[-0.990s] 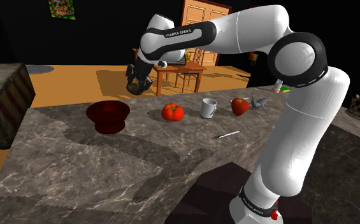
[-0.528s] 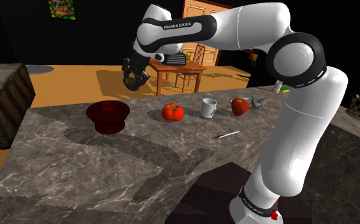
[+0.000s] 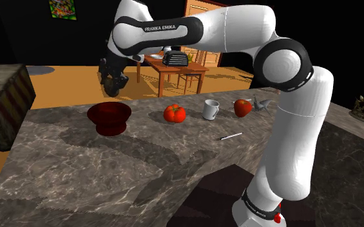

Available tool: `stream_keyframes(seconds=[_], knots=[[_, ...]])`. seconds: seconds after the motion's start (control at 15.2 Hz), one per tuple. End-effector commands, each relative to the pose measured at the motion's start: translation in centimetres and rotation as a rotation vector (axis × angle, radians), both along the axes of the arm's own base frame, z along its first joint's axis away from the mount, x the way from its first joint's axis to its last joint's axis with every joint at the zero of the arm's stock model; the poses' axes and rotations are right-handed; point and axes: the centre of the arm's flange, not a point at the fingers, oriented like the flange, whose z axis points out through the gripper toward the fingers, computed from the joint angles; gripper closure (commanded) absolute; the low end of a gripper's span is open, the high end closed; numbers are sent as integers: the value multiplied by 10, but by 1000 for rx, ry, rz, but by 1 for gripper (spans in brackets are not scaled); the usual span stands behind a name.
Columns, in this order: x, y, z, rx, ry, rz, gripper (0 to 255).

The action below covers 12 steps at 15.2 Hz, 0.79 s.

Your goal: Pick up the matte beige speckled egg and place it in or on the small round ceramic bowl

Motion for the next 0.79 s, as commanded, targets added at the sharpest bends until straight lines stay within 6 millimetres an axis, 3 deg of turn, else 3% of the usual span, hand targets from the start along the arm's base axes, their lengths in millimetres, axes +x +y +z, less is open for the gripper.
stream_keyframes(seconds=[0.0,0.73], knots=[[2,8,-8,0,-1,-2,255],[2,8,-66,0,-1,-2,255]])
